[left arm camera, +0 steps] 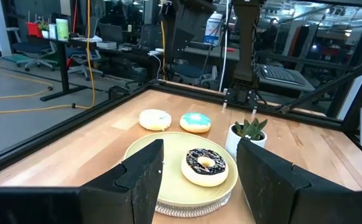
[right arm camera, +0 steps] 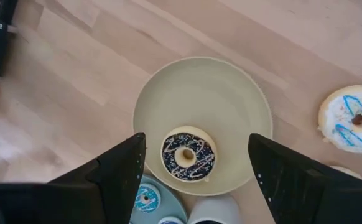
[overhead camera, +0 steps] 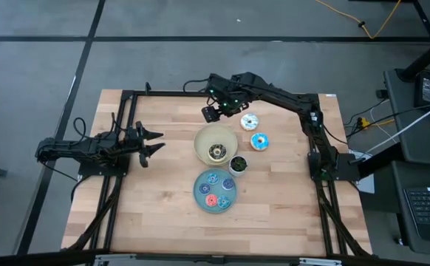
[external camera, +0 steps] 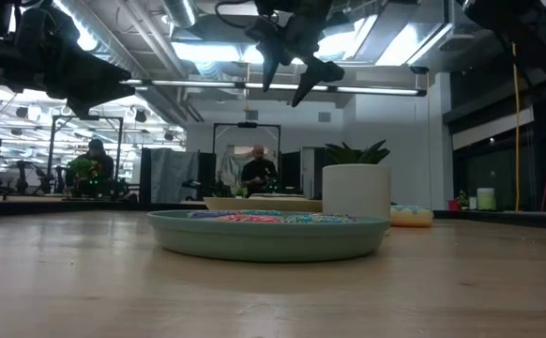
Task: Pick & Place donuts
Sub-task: Put the large blue donut on the gray plate
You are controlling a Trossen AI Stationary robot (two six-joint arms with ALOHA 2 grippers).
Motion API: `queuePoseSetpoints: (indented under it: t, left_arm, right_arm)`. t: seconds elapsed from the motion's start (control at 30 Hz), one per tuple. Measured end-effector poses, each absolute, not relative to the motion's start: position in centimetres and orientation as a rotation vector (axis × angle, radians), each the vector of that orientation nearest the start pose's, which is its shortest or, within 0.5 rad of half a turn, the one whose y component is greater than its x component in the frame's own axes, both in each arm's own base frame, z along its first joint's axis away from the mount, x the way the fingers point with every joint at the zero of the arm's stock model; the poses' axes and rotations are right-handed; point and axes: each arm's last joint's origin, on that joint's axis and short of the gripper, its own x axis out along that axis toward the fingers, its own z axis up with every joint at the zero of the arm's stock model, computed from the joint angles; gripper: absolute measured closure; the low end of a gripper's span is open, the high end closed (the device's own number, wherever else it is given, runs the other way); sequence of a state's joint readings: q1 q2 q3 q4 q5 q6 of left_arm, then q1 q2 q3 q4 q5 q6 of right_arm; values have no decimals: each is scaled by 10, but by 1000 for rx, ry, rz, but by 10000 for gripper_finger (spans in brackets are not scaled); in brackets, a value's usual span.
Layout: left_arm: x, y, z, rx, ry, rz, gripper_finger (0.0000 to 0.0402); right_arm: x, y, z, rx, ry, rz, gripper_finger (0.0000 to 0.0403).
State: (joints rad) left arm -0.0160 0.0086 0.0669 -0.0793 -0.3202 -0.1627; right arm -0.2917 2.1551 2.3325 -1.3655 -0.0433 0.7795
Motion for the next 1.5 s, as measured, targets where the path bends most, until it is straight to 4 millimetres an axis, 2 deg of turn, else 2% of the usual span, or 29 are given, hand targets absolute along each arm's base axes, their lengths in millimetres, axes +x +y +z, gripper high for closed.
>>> queuePoseSetpoints:
  t: [0.3,0.47,0.63,0.97,1.5]
  left_arm:
    - [92,8,178,-158,-4,305,205]
    - [92,8,178,-158,-4,305,205]
    - [92,8,178,-158,-4,305,205]
    - [92,8,178,-158,-5,305,205]
    - [92,8,178,-158,-4,305,205]
  right_arm:
    - [410,-134,336,767,1059,-668,118]
    - [401,-136,332,795,1154,-687,118]
    - [391,-132,320,804,1208,-698,118]
    - [347,-117,312,897,1079,-747,118]
    - [277,-95,264,1010,967,-840,118]
